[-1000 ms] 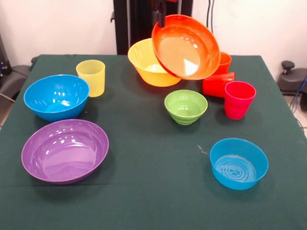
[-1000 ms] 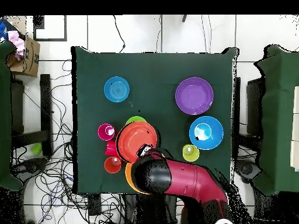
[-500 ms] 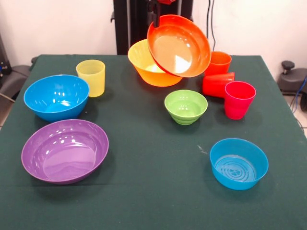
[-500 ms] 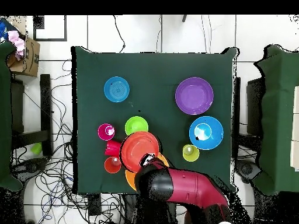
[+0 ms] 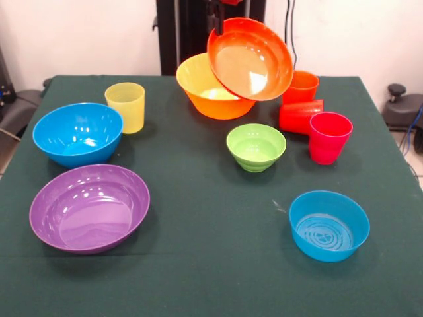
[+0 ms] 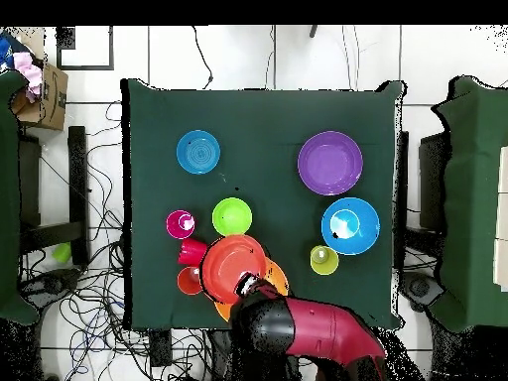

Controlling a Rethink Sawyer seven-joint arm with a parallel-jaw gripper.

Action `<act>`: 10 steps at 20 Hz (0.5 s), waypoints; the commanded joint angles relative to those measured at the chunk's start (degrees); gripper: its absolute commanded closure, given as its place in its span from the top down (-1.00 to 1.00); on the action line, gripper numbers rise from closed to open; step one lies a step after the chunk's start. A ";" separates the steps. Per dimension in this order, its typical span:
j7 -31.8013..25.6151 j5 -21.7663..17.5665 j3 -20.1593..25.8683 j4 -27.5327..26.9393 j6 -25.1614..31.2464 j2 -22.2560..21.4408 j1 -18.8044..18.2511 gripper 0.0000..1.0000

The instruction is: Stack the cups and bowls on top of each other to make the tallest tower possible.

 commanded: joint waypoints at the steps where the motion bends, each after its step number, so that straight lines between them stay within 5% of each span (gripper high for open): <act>1: -5.36 -4.08 7.35 7.60 -1.66 -0.09 -4.00 -1.00; 10: -3.81 -10.84 6.96 9.43 -7.37 3.05 -8.00 -1.00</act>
